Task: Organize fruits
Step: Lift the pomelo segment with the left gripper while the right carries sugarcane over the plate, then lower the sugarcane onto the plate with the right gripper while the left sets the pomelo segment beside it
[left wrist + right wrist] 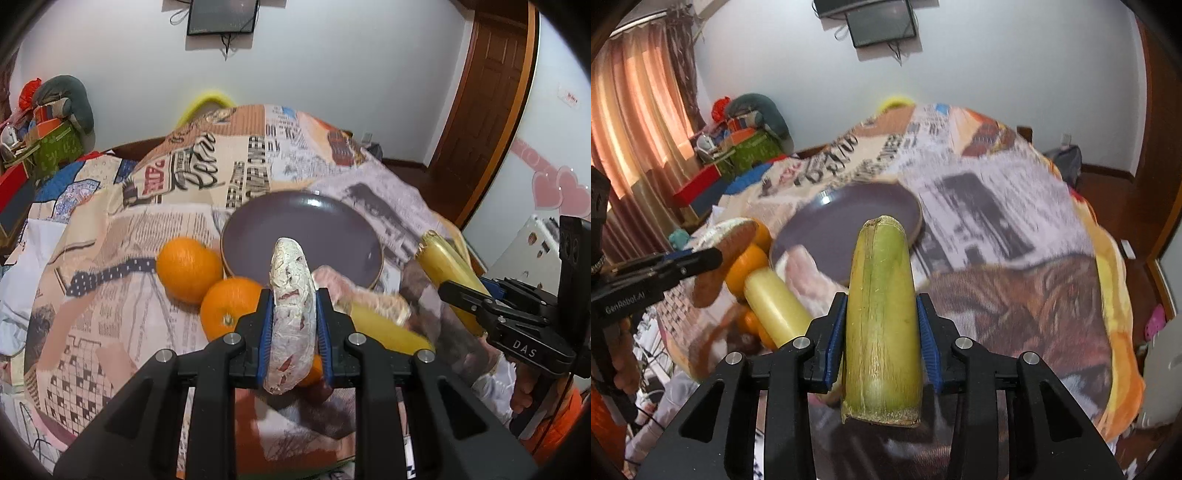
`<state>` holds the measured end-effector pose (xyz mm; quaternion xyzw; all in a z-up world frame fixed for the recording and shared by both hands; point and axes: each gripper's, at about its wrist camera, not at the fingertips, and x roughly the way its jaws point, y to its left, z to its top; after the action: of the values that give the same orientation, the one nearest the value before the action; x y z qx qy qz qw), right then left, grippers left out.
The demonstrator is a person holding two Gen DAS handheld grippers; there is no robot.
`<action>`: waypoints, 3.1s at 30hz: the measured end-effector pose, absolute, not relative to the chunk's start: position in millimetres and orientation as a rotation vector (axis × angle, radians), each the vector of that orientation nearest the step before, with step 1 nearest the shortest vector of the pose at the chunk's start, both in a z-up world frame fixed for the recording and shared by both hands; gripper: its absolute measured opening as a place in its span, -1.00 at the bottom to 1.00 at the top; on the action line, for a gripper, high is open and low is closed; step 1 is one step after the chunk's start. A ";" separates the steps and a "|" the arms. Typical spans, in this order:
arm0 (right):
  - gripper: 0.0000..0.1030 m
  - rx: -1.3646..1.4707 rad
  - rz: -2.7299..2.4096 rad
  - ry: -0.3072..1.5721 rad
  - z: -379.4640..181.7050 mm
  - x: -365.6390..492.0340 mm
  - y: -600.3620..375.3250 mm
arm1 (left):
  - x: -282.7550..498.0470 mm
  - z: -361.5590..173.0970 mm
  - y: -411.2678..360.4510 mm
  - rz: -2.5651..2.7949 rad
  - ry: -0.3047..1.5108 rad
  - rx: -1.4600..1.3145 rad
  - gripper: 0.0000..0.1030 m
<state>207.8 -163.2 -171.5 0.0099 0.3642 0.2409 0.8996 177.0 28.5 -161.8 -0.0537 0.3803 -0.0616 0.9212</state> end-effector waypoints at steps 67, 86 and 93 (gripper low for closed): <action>-0.35 -0.084 0.541 0.865 -207.0 339.3 -77.5 | 331.8 -198.0 45.7 -0.015 0.863 -0.113 -0.56; -0.33 -0.078 0.558 0.761 -162.1 304.4 -86.4 | 295.9 -165.0 57.4 -0.021 0.808 -0.149 -0.54; -0.33 -0.080 0.559 0.708 -141.5 274.1 -89.9 | 264.6 -139.4 55.9 -0.019 0.752 -0.114 -0.29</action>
<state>274.1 -89.9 -141.5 -0.0388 0.3422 0.2702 0.8991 264.6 55.9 -139.4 -0.0555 0.3670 -0.0091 0.9285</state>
